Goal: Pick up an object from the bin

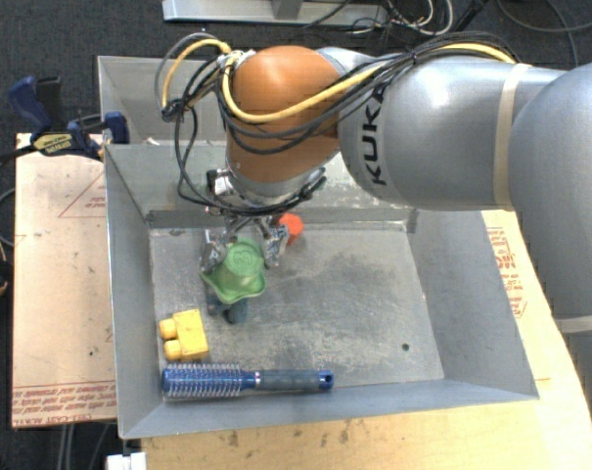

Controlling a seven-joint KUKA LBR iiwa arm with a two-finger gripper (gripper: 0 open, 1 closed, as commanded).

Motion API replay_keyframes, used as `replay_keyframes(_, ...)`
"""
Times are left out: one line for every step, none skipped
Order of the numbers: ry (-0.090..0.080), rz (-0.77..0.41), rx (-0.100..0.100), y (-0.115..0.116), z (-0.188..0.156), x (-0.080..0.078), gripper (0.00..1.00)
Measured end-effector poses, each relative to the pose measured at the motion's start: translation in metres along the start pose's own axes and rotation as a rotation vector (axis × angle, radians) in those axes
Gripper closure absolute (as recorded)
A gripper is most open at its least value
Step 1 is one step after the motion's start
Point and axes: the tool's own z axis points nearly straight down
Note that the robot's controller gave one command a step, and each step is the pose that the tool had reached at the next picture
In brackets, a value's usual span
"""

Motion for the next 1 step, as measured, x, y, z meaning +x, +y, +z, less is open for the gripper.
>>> replay_keyframes(-0.004,0.0,0.015,0.0053,-0.0689,-0.016,1.0)
